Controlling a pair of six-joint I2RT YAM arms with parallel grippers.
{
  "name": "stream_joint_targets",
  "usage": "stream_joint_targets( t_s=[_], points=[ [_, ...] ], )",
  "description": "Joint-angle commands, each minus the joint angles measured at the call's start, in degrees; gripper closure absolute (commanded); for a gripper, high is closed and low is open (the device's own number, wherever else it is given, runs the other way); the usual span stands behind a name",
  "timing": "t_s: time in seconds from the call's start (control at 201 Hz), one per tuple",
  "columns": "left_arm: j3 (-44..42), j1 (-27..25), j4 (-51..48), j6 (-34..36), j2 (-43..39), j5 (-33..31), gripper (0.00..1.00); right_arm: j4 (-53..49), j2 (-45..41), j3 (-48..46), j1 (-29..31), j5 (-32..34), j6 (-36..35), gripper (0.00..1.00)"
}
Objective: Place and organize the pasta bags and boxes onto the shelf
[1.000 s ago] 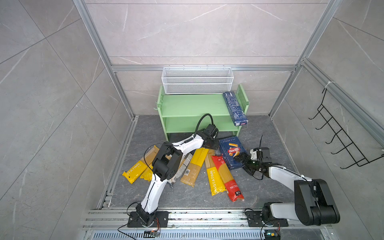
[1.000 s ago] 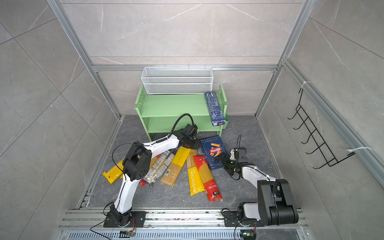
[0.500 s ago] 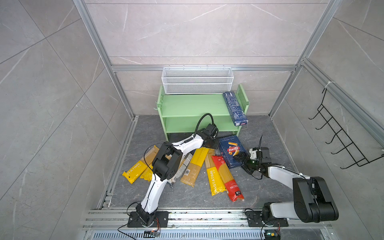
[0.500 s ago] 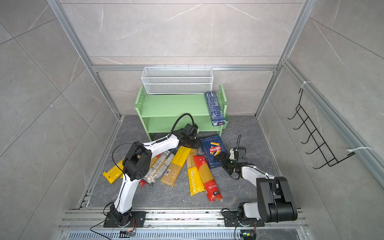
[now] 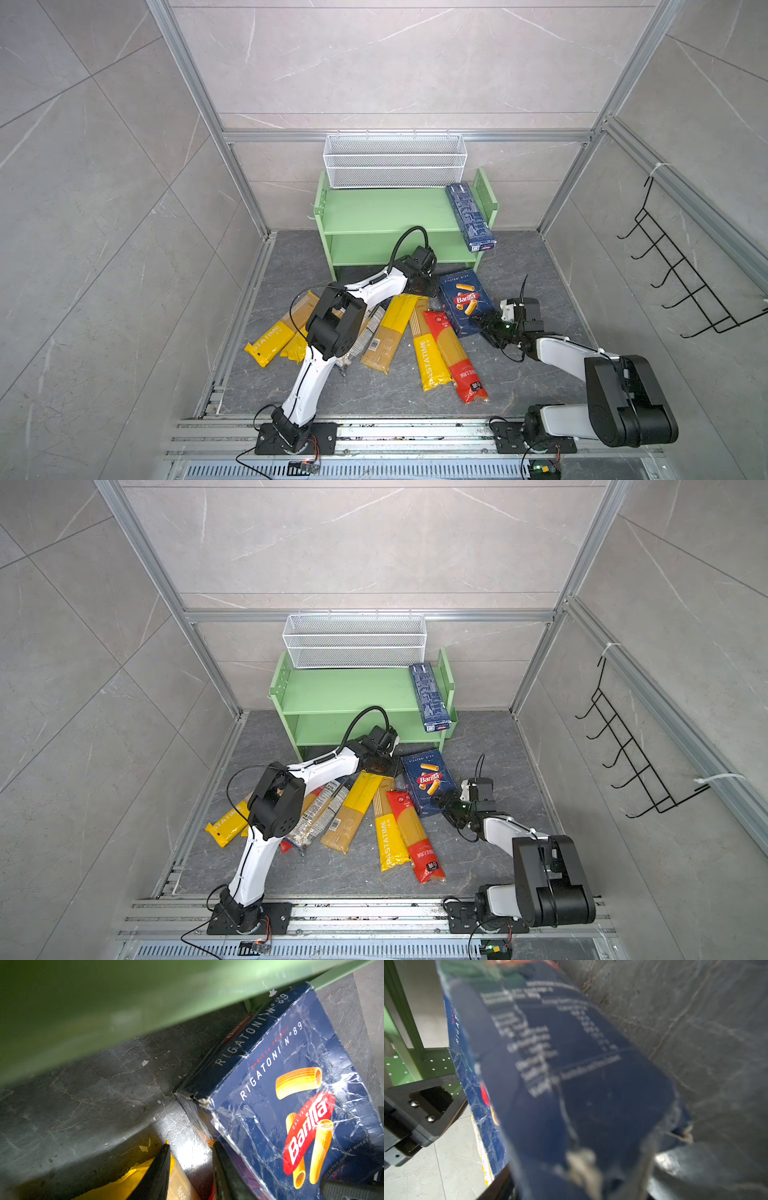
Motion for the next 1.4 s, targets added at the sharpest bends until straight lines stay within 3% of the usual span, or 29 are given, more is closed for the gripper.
stream_joint_targets(
  t_s=[0.0, 0.159, 0.279, 0.443, 0.707, 0.871, 1.035, 1.21, 1.394],
  points=[
    [-1.6, 0.04, 0.18, -1.02, -0.53, 1.82, 0.63, -9.87, 0.94, -3.44, 1.03, 2.71, -1.5, 0.53],
    [-3.35, 0.06, -0.5, -0.71, -2.24, -0.06, 0.63, -14.46, -0.7, -2.31, 1.02, 4.56, -2.92, 0.68],
    [-4.11, 0.13, -1.38, -0.44, -3.69, -1.93, 0.62, -19.16, -2.25, -0.64, 0.97, 6.1, -4.29, 0.7],
    [-4.46, 0.13, -2.92, 0.13, -5.24, -6.27, 0.6, -23.04, -5.14, -0.28, 0.95, 7.22, -5.59, 0.81],
    [-4.13, 0.21, -2.56, 0.69, -7.81, -12.68, 0.56, -24.81, -6.8, -1.32, 1.02, 7.32, -5.76, 0.82],
    [-6.58, 1.29, 2.79, -0.4, -10.15, -12.87, 0.54, -25.66, -9.86, -2.02, 0.95, 7.59, -5.43, 0.71],
    [-6.5, 2.88, 8.95, -1.71, -9.36, -6.67, 0.45, -26.54, -11.83, -2.4, 0.95, 8.45, -5.16, 0.45],
    [-7.27, 3.75, 15.73, -4.16, -6.78, -2.01, 0.42, -26.28, -12.09, -2.18, 0.87, 7.92, -5.33, 0.36],
    [-13.31, 5.22, 29.28, -9.02, -5.06, 4.62, 0.38, -26.52, -11.94, -1.64, 0.85, 7.48, -5.71, 0.34]
  ],
)
